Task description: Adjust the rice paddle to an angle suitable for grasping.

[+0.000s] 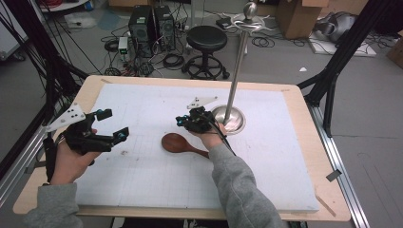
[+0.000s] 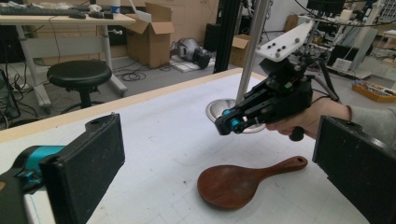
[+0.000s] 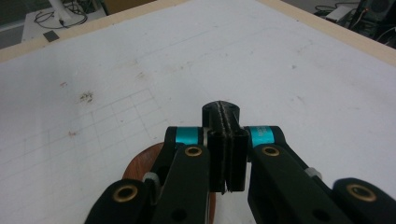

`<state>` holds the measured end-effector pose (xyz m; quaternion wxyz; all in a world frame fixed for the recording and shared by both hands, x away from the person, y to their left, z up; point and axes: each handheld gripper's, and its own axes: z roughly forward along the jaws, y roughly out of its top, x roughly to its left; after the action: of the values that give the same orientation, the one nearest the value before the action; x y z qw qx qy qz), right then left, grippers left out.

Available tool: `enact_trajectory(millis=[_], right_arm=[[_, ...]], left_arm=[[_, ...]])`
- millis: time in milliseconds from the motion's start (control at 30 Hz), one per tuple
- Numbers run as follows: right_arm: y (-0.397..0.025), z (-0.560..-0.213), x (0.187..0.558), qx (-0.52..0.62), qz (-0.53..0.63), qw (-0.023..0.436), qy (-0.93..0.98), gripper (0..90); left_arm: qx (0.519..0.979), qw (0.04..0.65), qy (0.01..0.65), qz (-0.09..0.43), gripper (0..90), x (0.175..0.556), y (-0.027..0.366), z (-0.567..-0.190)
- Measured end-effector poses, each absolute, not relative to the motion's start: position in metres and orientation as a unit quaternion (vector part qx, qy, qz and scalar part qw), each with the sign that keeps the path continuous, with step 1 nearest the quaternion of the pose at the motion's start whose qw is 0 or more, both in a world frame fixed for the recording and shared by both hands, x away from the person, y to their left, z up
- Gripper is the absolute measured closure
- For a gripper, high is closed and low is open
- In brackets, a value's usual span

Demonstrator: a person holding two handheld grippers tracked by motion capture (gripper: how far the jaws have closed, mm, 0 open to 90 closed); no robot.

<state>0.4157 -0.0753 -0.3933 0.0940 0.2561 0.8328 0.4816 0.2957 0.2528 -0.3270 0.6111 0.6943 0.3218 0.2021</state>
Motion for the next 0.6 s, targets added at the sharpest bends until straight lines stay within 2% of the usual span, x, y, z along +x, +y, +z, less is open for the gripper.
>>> enact_trajectory(millis=[600], right_arm=[[-0.053, -0.417, 0.440, 0.274, 0.442, 0.073, 0.851, 89.7]], left_arm=[[0.701, 0.604, 0.326, 0.191, 2.7, 0.296, 0.253, -0.335]])
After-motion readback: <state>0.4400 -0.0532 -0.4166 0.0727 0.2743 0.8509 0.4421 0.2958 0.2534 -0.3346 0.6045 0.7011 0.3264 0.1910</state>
